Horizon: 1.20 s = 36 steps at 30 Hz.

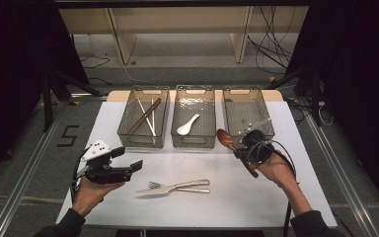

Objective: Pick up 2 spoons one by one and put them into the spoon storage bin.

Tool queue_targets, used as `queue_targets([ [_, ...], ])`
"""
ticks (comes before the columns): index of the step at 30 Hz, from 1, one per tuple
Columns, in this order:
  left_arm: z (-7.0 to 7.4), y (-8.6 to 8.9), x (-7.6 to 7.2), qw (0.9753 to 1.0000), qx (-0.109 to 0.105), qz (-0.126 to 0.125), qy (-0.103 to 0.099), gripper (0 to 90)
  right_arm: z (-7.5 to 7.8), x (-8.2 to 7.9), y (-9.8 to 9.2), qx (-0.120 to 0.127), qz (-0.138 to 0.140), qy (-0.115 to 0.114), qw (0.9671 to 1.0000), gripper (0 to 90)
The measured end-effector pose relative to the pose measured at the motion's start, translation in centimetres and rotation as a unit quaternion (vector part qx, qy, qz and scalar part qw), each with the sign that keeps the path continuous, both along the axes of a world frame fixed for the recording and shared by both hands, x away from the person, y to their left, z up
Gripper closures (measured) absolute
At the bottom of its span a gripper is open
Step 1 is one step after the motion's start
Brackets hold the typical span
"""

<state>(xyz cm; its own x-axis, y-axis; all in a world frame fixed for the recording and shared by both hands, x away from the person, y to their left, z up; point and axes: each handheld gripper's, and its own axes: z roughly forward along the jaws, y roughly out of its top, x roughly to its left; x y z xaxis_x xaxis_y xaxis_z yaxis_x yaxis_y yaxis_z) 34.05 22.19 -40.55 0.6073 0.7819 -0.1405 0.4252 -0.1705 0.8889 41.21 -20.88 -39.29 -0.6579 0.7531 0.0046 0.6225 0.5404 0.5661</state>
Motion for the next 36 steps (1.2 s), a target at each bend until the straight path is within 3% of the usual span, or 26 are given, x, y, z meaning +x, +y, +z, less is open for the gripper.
queue_targets([
  [5,0.0,0.0,-0.1,1.0,-0.001,-0.004,-0.006,15.5,0.9,1.2,1.0,0.02,-0.004,-0.014,0.9997,82.4],
  [15,-0.1,0.0,-0.2,0.9999,-0.005,-0.006,-0.011,15.5,2.8,3.5,3.1,0.031,-0.008,-0.036,0.9988,82.4],
  [36,-0.3,0.0,0.0,0.9999,-0.003,-0.01,-0.01,15.5,3.6,8.2,7.3,0.034,-0.023,-0.039,0.9984,82.3],
])
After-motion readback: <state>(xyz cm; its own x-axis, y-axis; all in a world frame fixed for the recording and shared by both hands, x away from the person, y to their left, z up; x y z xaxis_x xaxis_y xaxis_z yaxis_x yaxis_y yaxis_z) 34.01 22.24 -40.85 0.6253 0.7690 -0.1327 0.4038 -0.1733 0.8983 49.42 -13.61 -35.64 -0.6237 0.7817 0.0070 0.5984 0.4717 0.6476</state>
